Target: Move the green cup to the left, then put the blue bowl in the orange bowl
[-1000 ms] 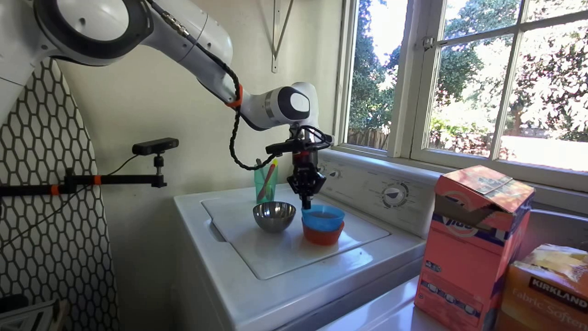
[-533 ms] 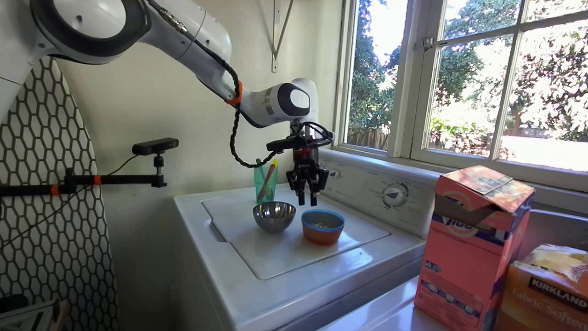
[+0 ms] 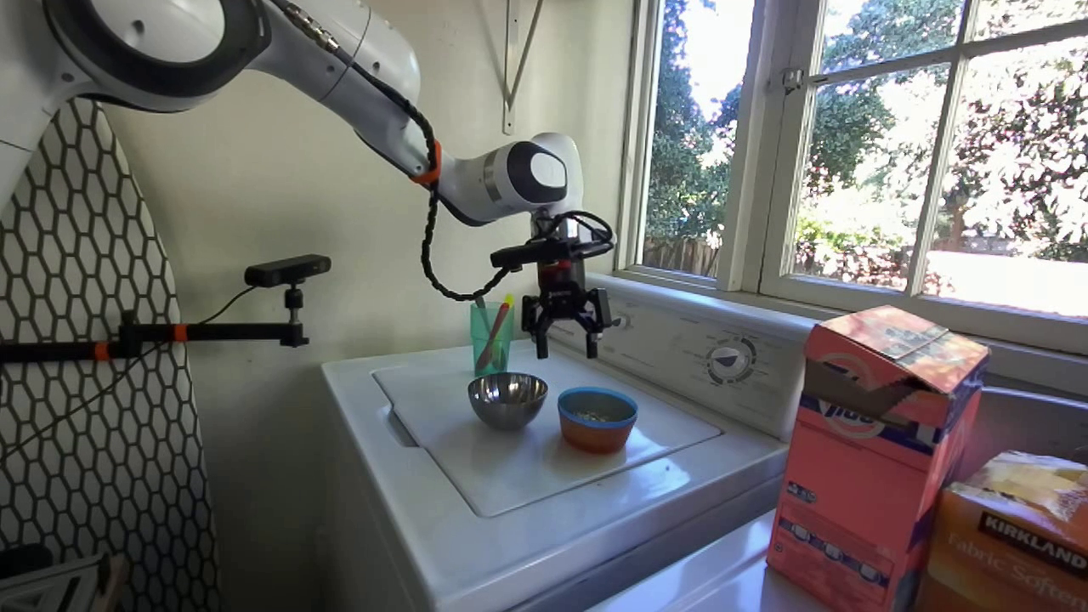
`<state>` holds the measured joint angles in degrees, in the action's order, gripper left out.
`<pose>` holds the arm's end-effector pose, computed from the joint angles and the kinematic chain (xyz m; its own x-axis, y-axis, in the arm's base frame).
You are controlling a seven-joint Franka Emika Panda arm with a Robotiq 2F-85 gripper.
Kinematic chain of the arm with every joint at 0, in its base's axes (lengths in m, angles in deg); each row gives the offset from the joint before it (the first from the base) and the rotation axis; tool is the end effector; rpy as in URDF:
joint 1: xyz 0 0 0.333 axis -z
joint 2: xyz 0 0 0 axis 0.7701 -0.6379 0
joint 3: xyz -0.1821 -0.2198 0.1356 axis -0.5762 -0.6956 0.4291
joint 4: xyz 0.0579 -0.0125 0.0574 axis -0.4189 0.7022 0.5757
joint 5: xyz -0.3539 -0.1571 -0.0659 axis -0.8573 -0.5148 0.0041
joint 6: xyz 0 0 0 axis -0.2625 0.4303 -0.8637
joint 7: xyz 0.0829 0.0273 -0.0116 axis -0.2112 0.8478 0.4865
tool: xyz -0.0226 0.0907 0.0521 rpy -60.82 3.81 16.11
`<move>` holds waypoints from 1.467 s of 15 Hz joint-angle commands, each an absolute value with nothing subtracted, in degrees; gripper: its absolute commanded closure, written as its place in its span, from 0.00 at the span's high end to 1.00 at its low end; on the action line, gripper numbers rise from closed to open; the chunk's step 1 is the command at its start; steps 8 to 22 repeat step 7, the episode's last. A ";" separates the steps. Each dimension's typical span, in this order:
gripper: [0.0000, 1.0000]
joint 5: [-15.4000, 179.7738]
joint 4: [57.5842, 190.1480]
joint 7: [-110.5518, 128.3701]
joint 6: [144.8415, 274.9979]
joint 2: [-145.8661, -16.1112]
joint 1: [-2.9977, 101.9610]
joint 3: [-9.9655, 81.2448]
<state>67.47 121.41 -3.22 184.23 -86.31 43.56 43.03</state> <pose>0.6587 0.0917 0.4221 0.9162 0.3893 -0.0947 0.4004 -0.8815 0.2503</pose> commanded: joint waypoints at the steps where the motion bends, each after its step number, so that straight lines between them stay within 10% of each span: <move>1: 1.00 66.45 120.67 -5.62 182.30 -86.31 43.24 43.15; 22: 1.00 66.73 121.01 -5.65 182.59 -86.36 43.36 43.17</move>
